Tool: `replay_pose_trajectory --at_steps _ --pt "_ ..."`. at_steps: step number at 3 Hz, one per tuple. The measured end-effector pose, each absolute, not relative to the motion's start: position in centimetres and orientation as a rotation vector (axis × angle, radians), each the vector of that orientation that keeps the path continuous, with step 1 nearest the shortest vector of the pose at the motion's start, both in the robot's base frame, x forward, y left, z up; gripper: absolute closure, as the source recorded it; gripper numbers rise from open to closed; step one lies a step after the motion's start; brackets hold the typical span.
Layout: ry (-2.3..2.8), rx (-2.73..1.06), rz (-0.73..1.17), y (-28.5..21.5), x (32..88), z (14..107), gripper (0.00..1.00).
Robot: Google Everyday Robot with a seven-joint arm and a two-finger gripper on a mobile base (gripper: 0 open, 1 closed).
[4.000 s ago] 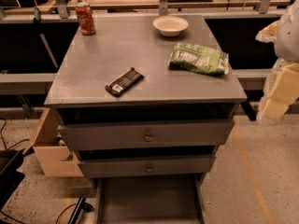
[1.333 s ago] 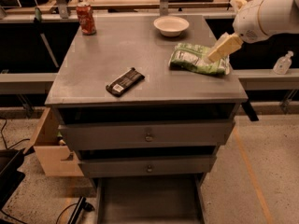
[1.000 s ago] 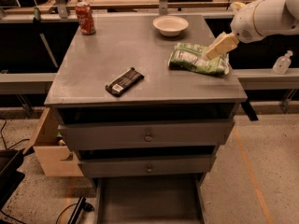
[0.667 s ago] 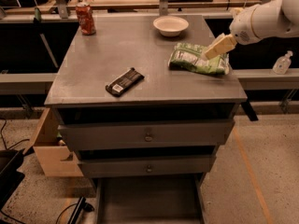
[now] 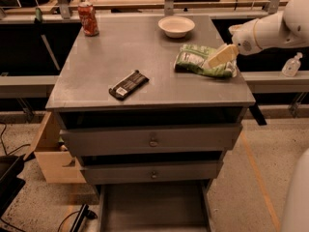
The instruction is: Place green jalapeno chip bag into bottom drawer
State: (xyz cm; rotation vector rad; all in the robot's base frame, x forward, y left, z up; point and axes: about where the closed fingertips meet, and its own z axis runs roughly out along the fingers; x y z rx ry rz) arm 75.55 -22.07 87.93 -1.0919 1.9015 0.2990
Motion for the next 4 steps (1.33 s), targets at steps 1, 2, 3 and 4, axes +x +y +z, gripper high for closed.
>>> replay_pose_trajectory --at_steps 1,2,3,4 --pt "1.929 -1.109 0.416 -21.4 75.5 84.9 0.15" --pt "1.940 -1.128 0.498 -20.7 75.5 82.9 0.38" --pt "1.941 -1.131 0.506 -20.6 75.5 83.0 0.60" --pt "1.941 -1.131 0.506 -20.6 75.5 83.3 0.84"
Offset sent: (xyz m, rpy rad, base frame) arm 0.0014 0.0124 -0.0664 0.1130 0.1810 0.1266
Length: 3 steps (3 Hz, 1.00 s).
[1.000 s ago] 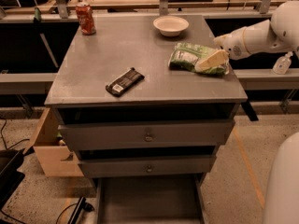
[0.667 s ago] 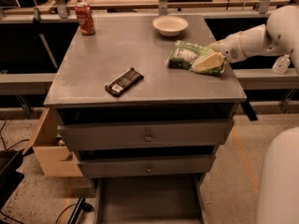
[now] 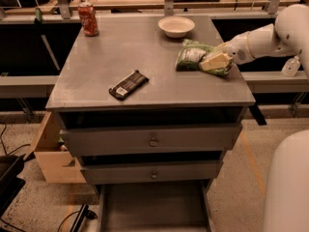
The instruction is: Place green jalapeno chip bag into bottom drawer
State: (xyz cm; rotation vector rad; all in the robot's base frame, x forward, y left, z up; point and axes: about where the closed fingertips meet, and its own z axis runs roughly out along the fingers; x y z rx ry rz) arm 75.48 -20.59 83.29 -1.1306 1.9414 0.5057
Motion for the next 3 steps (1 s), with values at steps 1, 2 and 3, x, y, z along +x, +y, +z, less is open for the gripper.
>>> replay_pose_trajectory --at_steps 1,2,3 --pt "1.941 -1.131 0.506 -20.6 75.5 83.4 1.00" --pt "1.947 -1.167 0.481 -19.6 75.5 84.4 1.00" --pt "1.928 -1.237 0.337 -19.2 72.8 88.6 1.00"
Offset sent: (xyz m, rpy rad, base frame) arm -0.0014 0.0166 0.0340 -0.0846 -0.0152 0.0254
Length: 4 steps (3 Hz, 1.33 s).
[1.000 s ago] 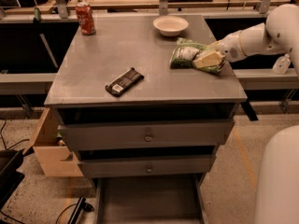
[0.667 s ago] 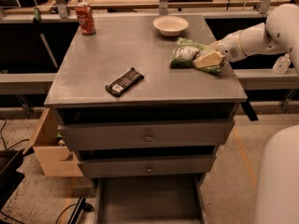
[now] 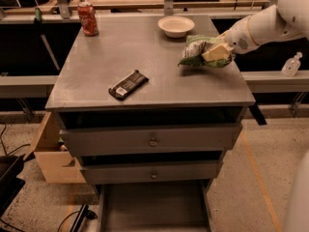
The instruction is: Place green jalapeno chip bag into bottom drawer
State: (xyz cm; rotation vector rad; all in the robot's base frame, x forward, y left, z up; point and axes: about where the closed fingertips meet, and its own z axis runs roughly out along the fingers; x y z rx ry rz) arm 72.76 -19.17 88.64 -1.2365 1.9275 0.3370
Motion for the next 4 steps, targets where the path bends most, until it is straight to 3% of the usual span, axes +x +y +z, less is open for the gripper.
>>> replay_pose_trajectory --at_steps 2,3,4 --pt "1.897 -1.283 0.099 -18.8 61.2 96.3 1.00" --pt "1.980 -1.258 0.103 -21.7 53.3 94.8 1.00" --pt "2.136 -1.177 0.171 -28.0 45.5 90.4 1.00"
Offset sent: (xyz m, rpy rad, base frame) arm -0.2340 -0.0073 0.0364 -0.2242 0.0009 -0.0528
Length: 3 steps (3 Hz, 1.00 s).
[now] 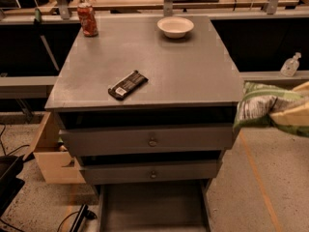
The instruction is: Place green jalapeno chip bag into bottom drawer
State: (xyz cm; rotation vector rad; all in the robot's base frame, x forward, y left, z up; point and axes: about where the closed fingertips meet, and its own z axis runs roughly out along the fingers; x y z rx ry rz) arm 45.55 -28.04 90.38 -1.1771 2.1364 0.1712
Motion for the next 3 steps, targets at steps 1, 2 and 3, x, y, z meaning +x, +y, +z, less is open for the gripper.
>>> replay_pose_trajectory --at_steps 1,2,3 --pt "2.262 -1.082 0.322 -34.4 38.9 84.8 1.00" --pt "2.262 -1.082 0.322 -34.4 38.9 84.8 1.00" --pt "2.273 -1.116 0.278 -33.0 39.0 83.5 1.00"
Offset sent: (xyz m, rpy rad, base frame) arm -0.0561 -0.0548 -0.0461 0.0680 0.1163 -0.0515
